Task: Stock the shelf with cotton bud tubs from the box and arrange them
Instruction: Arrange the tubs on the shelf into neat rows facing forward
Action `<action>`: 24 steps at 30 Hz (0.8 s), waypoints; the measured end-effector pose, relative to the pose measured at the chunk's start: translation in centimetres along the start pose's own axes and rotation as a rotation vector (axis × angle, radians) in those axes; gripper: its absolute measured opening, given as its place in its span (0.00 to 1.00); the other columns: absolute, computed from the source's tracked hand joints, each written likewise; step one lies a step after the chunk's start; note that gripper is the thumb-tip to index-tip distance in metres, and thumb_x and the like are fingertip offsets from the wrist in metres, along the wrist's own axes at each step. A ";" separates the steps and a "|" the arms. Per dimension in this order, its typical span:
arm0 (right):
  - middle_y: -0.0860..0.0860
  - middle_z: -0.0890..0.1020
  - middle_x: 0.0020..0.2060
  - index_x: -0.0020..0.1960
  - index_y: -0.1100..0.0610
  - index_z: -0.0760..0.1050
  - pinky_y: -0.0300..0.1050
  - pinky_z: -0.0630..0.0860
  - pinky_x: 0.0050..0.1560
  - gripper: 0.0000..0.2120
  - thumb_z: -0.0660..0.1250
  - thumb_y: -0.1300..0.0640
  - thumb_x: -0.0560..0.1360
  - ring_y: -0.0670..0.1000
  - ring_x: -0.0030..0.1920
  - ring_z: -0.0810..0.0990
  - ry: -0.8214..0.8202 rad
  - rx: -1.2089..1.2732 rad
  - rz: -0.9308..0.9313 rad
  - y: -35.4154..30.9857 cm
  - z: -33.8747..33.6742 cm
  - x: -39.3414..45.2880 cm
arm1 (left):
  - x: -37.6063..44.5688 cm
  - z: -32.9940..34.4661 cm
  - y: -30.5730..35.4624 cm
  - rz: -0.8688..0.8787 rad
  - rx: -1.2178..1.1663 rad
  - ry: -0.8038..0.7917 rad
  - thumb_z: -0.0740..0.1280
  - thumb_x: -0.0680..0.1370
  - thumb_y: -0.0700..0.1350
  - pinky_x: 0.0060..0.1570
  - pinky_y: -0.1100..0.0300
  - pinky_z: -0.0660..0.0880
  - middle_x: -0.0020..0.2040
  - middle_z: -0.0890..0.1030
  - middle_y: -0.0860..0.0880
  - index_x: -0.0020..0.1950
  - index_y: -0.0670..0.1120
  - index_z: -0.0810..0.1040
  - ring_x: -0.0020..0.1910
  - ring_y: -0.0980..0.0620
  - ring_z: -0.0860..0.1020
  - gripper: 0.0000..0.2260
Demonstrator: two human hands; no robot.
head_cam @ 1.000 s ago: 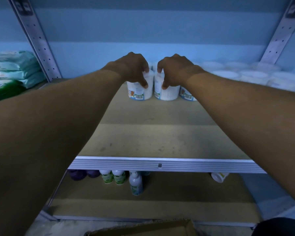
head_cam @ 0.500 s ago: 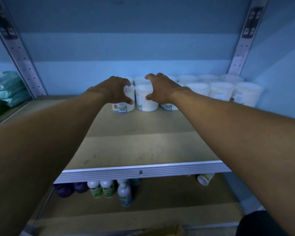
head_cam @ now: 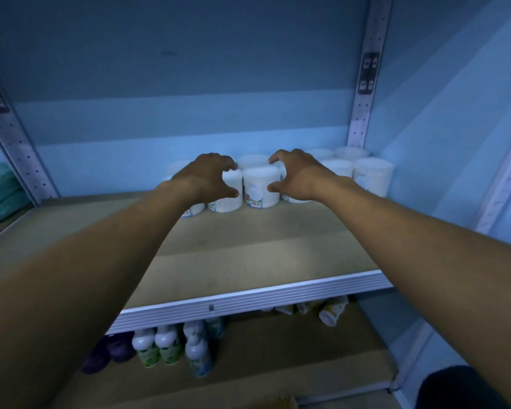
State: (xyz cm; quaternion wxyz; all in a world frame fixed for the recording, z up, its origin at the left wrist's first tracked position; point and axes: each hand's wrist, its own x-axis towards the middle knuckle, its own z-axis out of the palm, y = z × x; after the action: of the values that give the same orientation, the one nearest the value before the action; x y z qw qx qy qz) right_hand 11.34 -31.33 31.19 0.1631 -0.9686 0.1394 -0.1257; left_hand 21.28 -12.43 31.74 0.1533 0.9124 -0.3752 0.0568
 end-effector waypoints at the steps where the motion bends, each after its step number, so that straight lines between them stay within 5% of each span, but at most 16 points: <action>1: 0.53 0.69 0.67 0.73 0.47 0.66 0.47 0.70 0.59 0.30 0.72 0.47 0.74 0.54 0.66 0.71 0.015 0.007 -0.001 0.8 -0.3 -0.7 | -0.1 0.3 0.8 0.019 -0.002 -0.004 0.74 0.74 0.52 0.62 0.58 0.67 0.68 0.73 0.51 0.70 0.52 0.72 0.68 0.50 0.70 0.26; 8: 0.55 0.68 0.69 0.73 0.47 0.66 0.49 0.71 0.62 0.30 0.72 0.48 0.74 0.55 0.66 0.71 0.054 -0.035 0.054 6.5 -3.0 -4.7 | 0.4 1.4 5.7 0.079 -0.012 -0.040 0.74 0.74 0.51 0.58 0.60 0.68 0.68 0.73 0.52 0.71 0.52 0.71 0.66 0.51 0.71 0.27; 24: 0.56 0.67 0.70 0.74 0.48 0.64 0.50 0.70 0.65 0.34 0.74 0.47 0.72 0.57 0.69 0.70 0.039 -0.136 0.158 14.9 -5.3 -4.3 | 5.6 6.4 14.7 0.220 -0.017 -0.080 0.75 0.72 0.55 0.64 0.56 0.70 0.68 0.73 0.51 0.72 0.51 0.71 0.67 0.50 0.70 0.30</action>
State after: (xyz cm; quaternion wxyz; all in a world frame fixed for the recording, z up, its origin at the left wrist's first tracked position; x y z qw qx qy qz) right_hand 2.42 -44.97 29.93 0.1036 -0.9608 0.2266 -0.1214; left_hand 14.84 -28.08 30.37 0.1388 0.8659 -0.4795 0.0334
